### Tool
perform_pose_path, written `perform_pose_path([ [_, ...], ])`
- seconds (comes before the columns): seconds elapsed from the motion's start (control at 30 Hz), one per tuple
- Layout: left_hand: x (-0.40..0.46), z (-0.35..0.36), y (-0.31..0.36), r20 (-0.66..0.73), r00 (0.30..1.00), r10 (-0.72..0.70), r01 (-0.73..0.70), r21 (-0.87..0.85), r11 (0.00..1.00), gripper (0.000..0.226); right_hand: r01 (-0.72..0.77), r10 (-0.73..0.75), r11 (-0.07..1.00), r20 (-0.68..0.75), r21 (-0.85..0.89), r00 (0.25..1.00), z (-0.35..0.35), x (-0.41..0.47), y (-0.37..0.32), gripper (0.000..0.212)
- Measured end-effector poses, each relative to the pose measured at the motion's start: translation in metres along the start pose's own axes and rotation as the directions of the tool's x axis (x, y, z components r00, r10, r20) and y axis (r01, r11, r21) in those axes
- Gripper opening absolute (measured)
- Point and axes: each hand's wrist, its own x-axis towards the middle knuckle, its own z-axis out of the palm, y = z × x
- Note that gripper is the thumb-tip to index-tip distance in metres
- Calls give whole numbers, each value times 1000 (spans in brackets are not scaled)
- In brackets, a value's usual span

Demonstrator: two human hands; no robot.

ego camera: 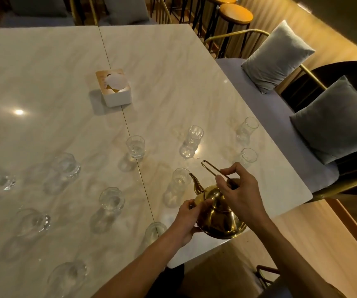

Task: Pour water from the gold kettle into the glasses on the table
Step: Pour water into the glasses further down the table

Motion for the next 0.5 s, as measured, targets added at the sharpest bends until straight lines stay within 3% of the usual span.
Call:
perform_pose_path([
  [0.5,3,-1,9,56,995,-88,93,-94,991,47,-69,81,987,83,-143,993,12,35,-7,14],
])
